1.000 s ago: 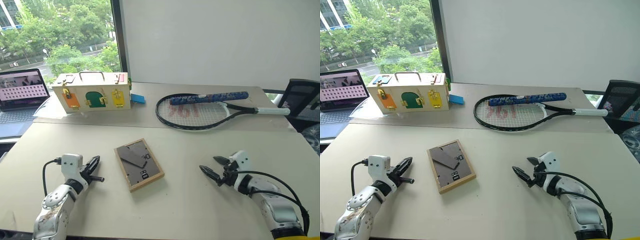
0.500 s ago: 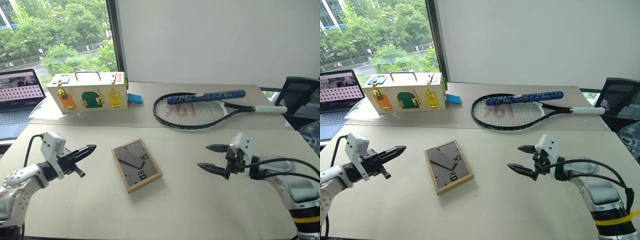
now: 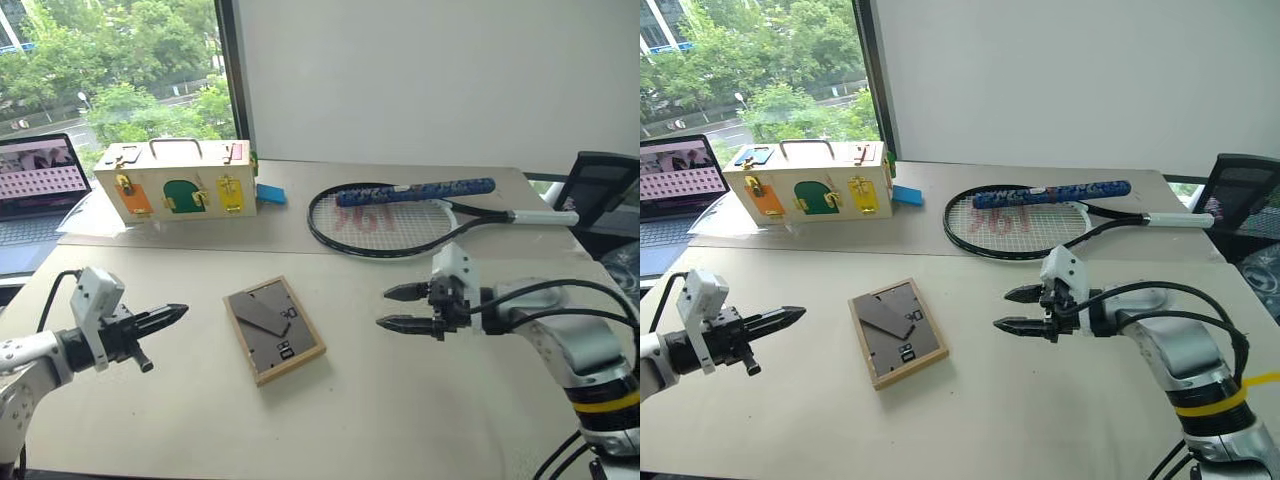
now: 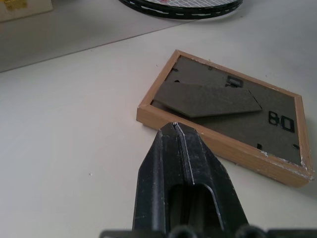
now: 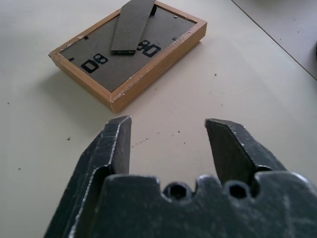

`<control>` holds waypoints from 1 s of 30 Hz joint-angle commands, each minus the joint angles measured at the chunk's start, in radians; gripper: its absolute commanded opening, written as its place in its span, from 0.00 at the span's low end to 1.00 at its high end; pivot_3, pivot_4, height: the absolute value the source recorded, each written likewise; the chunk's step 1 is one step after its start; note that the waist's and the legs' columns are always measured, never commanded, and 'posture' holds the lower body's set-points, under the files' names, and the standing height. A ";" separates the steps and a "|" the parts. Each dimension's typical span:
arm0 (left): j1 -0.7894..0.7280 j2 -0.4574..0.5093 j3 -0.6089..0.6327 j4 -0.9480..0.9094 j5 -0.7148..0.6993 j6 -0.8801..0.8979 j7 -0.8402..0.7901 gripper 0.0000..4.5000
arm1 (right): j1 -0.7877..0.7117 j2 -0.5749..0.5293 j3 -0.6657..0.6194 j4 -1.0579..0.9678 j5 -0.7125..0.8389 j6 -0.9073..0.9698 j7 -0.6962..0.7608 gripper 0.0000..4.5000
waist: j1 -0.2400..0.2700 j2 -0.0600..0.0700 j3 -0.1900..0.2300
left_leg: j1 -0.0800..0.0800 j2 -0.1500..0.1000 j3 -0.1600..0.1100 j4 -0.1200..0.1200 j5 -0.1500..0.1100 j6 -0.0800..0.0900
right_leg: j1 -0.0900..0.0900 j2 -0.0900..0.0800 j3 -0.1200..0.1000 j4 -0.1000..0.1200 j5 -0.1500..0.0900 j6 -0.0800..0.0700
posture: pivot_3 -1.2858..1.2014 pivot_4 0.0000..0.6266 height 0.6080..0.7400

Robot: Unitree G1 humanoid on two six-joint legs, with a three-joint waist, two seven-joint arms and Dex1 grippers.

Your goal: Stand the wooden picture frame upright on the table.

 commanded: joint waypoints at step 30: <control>-0.164 -0.148 -0.513 -0.080 0.310 0.008 0.087 0.00 | -0.042 0.184 0.253 0.024 -0.284 -0.027 0.133 0.02 | 0.033 0.000 0.000 | -0.002 0.000 0.000 0.005 0.001 -0.001 | 0.001 0.000 -0.001 0.001 0.002 0.002 | 0.52 0.24 1.00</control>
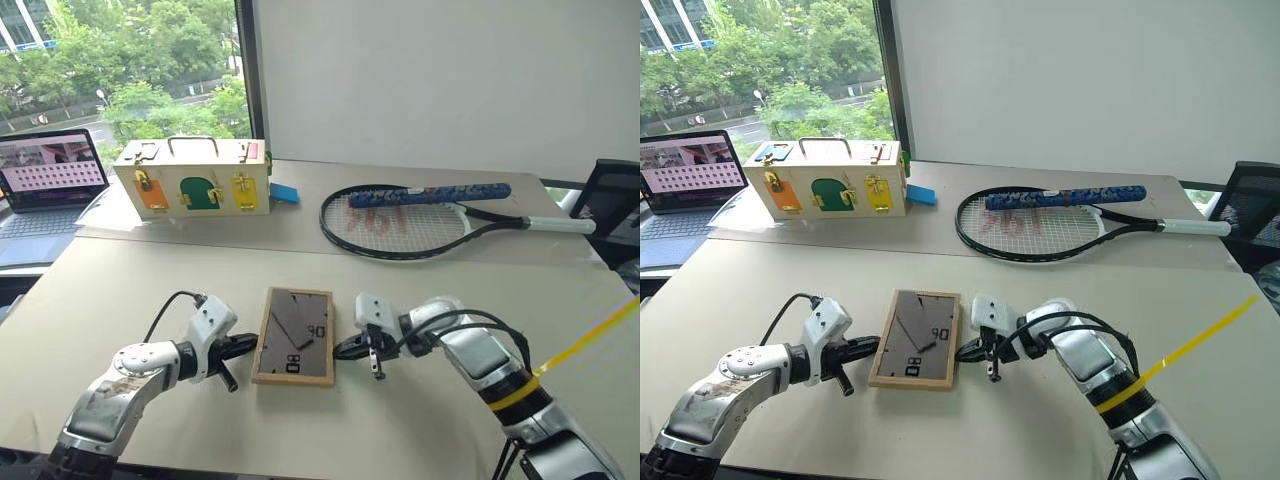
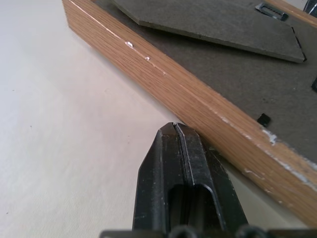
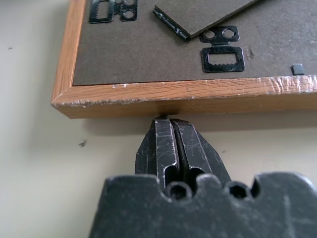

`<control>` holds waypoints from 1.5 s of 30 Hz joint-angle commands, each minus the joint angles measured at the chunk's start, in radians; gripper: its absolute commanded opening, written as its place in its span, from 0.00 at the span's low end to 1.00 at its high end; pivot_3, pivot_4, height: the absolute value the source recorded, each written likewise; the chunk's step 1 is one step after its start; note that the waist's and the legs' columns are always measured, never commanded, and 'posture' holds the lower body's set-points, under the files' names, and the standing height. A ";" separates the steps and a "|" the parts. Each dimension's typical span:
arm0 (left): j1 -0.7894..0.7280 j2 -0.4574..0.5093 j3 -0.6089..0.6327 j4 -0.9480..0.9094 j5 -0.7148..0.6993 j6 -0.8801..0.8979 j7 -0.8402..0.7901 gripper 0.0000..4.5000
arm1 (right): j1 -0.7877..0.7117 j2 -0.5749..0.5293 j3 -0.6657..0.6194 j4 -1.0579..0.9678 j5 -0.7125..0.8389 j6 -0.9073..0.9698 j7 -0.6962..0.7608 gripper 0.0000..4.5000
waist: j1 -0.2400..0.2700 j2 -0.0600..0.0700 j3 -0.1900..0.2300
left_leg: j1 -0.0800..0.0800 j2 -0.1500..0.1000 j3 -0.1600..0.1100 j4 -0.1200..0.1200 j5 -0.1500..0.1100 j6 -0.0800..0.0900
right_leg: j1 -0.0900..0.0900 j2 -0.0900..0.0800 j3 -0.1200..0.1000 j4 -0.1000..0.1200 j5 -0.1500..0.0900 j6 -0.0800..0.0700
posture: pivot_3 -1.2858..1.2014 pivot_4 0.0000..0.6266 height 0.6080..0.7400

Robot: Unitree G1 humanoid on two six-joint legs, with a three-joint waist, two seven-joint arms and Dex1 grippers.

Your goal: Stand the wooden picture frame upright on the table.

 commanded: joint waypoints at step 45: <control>-0.145 -0.009 0.280 0.160 -0.774 1.013 0.311 0.98 | 0.077 -0.088 -0.117 0.015 0.054 -0.212 0.020 0.00 | -0.029 0.005 -0.004 | 0.000 0.000 -0.002 0.003 0.000 0.001 | 0.001 0.000 0.000 0.002 0.000 0.001 | 0.52 0.24 1.00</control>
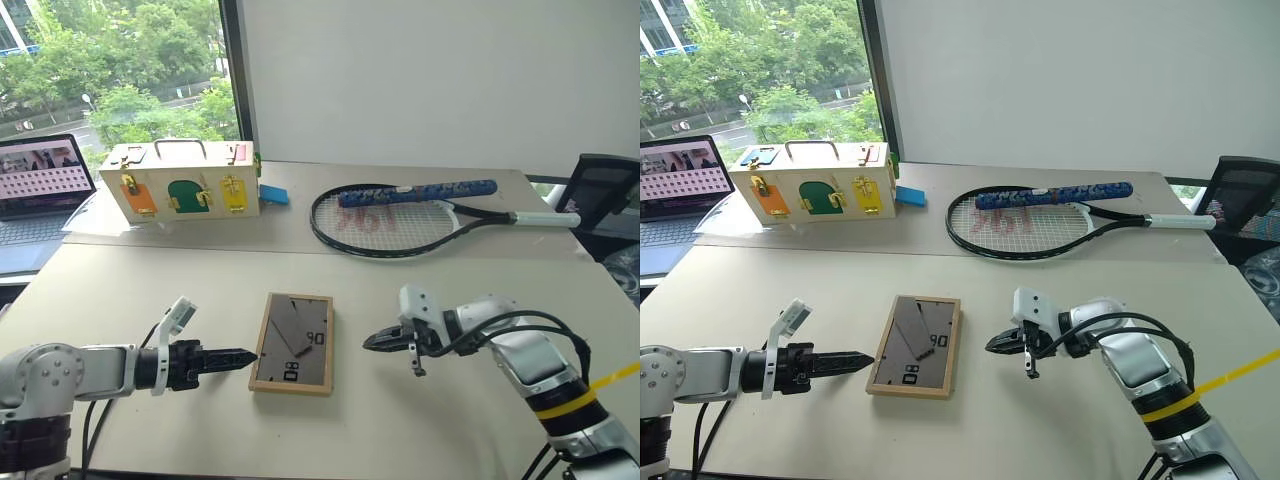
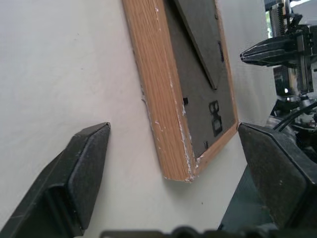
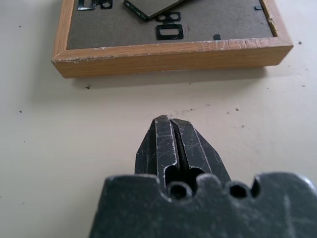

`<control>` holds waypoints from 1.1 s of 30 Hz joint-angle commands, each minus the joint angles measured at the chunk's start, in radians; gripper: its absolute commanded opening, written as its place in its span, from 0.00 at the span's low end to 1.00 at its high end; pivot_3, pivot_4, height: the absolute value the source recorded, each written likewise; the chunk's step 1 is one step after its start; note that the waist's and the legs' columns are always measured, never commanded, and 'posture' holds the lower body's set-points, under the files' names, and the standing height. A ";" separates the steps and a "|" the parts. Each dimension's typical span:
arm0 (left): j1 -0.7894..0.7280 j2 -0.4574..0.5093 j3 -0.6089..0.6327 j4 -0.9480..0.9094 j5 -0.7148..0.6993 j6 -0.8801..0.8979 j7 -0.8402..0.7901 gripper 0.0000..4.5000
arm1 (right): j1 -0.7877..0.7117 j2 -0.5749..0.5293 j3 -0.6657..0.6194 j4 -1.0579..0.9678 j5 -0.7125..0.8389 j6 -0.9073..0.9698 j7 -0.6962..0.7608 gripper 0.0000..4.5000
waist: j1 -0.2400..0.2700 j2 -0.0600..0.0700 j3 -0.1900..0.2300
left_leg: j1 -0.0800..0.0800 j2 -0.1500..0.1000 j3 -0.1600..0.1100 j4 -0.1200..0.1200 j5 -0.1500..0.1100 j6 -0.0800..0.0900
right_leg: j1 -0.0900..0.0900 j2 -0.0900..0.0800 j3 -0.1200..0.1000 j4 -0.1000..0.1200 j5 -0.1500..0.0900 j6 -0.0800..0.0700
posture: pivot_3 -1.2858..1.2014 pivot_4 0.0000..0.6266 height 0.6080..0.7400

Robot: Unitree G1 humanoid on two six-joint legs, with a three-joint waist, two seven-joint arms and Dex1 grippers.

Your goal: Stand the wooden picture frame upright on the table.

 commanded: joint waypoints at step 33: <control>-0.035 -0.248 -0.008 0.093 -0.259 0.021 0.289 0.26 | -0.039 0.144 0.089 0.112 -0.104 -0.111 -0.040 0.00 | 0.030 0.003 -0.005 | 0.001 -0.001 0.000 0.002 0.000 0.000 | 0.002 0.000 0.000 -0.001 0.001 0.001 | 0.52 0.24 1.00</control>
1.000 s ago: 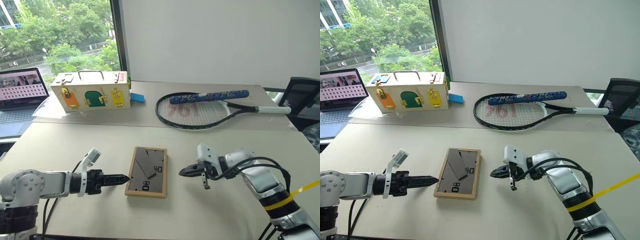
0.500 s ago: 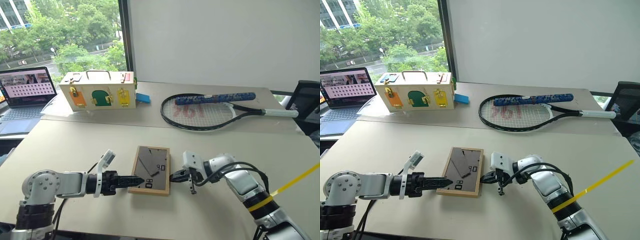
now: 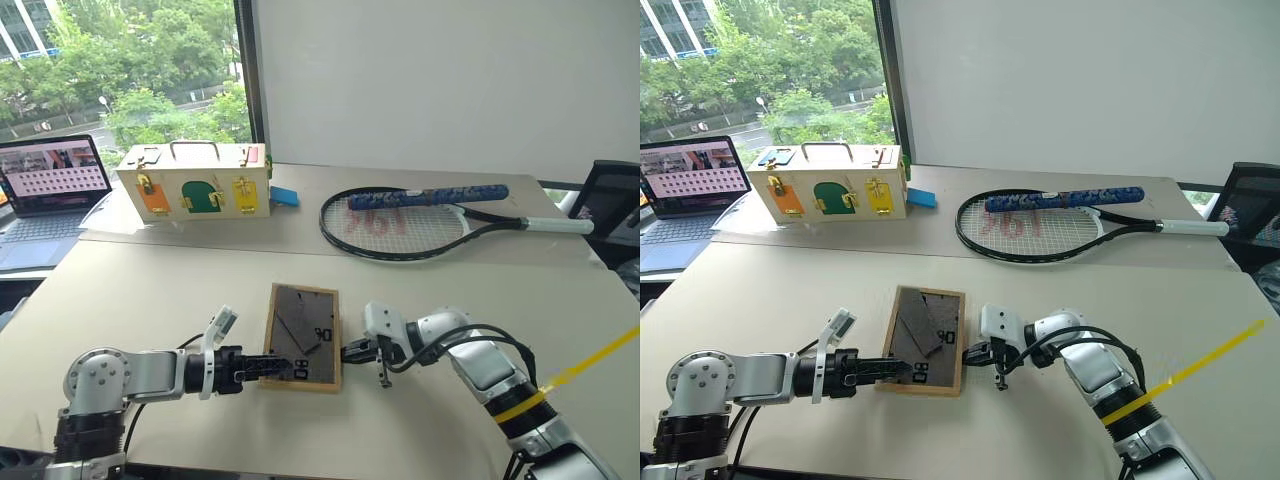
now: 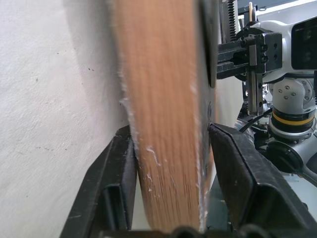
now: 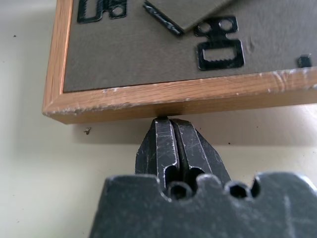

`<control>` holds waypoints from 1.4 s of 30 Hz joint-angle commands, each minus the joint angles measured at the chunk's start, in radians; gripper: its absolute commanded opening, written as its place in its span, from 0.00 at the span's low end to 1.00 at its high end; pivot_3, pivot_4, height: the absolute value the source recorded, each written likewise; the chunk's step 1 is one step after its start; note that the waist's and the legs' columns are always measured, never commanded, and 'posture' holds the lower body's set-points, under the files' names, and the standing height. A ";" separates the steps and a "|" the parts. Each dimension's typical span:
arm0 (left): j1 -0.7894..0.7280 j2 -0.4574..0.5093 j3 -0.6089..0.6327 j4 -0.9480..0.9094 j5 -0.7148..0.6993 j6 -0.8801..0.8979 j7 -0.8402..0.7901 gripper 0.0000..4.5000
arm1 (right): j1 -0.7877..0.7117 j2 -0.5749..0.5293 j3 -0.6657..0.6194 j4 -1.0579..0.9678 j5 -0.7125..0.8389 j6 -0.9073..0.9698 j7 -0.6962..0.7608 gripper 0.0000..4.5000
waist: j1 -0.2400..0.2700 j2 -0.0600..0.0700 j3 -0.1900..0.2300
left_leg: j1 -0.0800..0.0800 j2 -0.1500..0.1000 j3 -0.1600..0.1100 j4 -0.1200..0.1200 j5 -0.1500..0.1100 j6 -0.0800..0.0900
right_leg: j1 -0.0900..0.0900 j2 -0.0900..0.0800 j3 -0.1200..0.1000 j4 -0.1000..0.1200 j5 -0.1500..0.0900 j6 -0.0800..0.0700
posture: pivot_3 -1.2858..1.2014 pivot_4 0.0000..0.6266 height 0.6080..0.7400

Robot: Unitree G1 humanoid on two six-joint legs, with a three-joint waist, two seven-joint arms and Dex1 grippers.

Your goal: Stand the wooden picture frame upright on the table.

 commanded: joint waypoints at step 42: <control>-0.004 0.199 -0.240 -0.035 -0.530 -0.349 0.174 0.25 | -0.243 0.027 -0.094 -0.162 0.368 0.486 -0.012 0.98 | -0.001 0.000 0.002 | -0.003 0.000 0.000 -0.003 0.000 0.000 | -0.005 0.000 0.000 -0.002 0.001 0.000 | 0.52 0.24 1.00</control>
